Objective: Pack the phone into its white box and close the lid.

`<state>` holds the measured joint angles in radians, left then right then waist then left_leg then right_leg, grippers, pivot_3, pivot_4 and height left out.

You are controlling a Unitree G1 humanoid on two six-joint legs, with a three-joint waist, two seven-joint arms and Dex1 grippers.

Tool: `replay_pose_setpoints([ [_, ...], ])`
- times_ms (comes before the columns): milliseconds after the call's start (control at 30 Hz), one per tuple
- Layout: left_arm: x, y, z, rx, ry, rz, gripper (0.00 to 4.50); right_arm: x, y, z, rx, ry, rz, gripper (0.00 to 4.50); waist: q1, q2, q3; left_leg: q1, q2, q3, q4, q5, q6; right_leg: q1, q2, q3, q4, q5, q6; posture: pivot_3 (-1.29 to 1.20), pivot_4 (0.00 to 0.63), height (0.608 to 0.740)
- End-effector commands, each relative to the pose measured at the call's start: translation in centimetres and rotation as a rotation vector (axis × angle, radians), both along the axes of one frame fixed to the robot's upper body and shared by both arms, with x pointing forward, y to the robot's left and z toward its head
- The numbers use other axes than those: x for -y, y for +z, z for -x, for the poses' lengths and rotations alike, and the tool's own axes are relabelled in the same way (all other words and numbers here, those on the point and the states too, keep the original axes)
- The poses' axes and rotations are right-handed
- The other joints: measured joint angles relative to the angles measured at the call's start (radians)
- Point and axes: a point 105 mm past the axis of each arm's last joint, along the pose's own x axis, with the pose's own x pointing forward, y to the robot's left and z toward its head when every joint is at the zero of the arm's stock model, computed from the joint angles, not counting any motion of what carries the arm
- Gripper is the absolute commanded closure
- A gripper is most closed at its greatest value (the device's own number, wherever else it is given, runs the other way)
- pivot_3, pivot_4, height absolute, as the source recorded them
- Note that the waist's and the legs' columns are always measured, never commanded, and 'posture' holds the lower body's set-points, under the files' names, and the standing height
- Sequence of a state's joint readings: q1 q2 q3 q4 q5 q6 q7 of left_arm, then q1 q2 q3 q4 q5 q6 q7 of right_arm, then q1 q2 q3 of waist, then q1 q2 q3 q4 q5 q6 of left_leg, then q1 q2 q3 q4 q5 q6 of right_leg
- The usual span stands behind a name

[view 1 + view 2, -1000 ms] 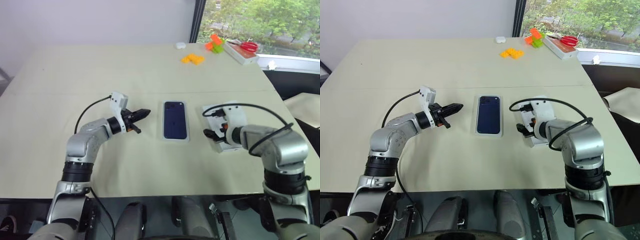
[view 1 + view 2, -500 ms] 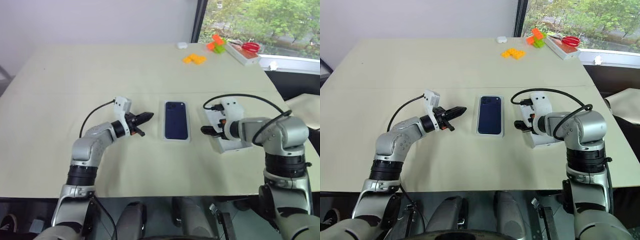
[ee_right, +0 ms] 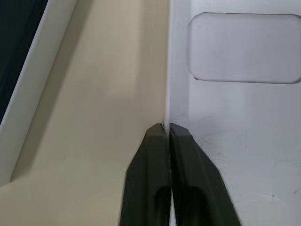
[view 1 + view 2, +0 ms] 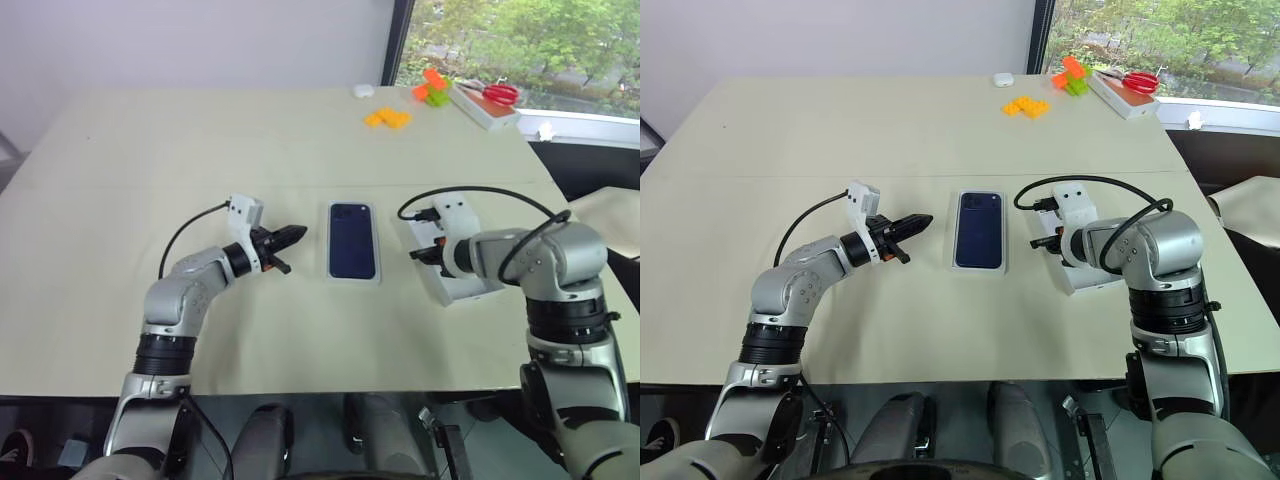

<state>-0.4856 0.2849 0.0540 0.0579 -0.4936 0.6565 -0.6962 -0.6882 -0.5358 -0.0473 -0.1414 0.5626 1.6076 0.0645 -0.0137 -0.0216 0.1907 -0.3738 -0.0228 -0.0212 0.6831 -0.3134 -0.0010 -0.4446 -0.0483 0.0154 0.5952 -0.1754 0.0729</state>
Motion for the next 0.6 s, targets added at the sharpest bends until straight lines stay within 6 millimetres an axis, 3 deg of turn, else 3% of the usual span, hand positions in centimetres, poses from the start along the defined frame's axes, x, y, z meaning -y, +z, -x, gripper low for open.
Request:
replay_pose_setpoints([
  [33,0.1,1.5,0.1,0.045,-0.012,0.026,4.5,-0.2,1.7,-0.4,0.053,0.009,0.001,4.48,0.0,0.0,0.0,0.0,0.0,0.0,0.0,0.0,0.0,0.0,0.0,0.0,0.0,0.0,0.0,0.0,0.15,0.74],
  [100,0.0,1.5,0.0,0.044,-0.009,0.026,4.5,-1.0,3.0,-1.1,0.082,0.013,-0.085,4.48,-0.002,0.0,0.0,0.0,0.0,0.0,0.0,0.0,0.0,0.0,0.0,0.0,0.0,0.0,0.0,0.0,0.15,0.74],
  [233,-0.4,1.7,-0.2,0.045,0.004,0.027,4.5,-3.8,8.6,-3.0,0.198,0.052,-0.378,4.48,-0.01,0.002,0.001,0.001,0.001,0.003,0.0,0.0,0.0,-0.001,0.002,0.001,0.001,0.0,0.0,0.0,0.15,0.74],
  [300,-0.6,1.8,-0.3,0.046,0.008,0.029,4.5,-4.8,10.4,-3.2,0.233,0.081,-0.462,4.48,-0.004,0.002,0.001,0.001,0.002,0.001,0.0,0.0,0.0,-0.001,0.003,0.0,0.002,0.001,-0.001,0.0,0.15,0.74],
  [400,-1.4,2.2,-0.6,0.06,0.02,0.029,4.5,-7.2,14.8,-3.3,0.312,0.151,-0.777,4.48,0.0,0.002,0.001,0.0,0.003,-0.003,-0.001,0.0,0.0,-0.001,0.004,-0.003,0.002,0.001,-0.001,0.0,0.15,0.74],
  [533,-3.0,4.1,0.1,0.14,-0.022,0.056,4.5,-9.4,16.2,-2.9,0.3,0.188,-1.148,4.48,-0.002,0.003,0.001,-0.002,0.002,-0.003,-0.002,0.0,0.0,-0.002,0.002,-0.003,0.002,0.001,-0.001,0.0,0.15,0.74],
  [600,-3.6,4.5,0.2,0.154,-0.025,0.054,4.5,-10.1,15.8,-2.7,0.292,0.185,-1.218,4.48,-0.003,0.003,0.001,-0.002,0.002,-0.003,-0.003,0.0,0.0,-0.002,0.001,-0.003,0.002,0.001,-0.001,0.0,0.15,0.74],
])
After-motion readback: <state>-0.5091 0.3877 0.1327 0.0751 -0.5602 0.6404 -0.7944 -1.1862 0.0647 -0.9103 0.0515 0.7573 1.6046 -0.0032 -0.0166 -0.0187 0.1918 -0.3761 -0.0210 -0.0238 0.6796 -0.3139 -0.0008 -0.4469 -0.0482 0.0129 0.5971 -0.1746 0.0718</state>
